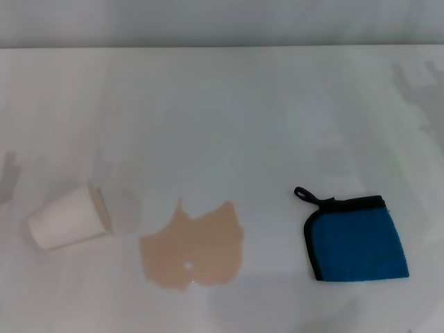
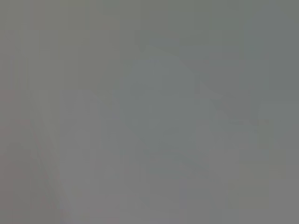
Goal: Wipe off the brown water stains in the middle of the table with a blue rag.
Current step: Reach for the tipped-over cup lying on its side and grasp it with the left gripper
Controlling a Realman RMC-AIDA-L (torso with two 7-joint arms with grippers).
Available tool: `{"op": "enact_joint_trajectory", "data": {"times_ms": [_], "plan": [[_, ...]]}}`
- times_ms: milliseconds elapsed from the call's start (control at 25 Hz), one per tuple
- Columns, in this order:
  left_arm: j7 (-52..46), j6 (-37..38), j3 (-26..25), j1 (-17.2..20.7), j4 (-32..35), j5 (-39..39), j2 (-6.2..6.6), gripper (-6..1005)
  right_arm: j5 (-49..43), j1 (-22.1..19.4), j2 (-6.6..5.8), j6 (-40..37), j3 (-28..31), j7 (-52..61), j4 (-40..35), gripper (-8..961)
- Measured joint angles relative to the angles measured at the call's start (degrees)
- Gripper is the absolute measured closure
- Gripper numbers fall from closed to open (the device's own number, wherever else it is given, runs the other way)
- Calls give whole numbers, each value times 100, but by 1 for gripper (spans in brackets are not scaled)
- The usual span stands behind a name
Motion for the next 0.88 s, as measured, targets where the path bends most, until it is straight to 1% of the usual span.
{"op": "enact_joint_trajectory", "data": {"times_ms": [600,800,880], "plan": [[-123,-127,6,7,-59,0,-6,121,-16,-8,-23,-5,31,-33,0,111],[-124,-141,6,38,-65,0,0,121,-36,-9,-23,-10,-20,15,-25,111],[-128,-143,6,51,-65,0,0,121,-39,-9,-32,-13,-128,88,-52,111]]}}
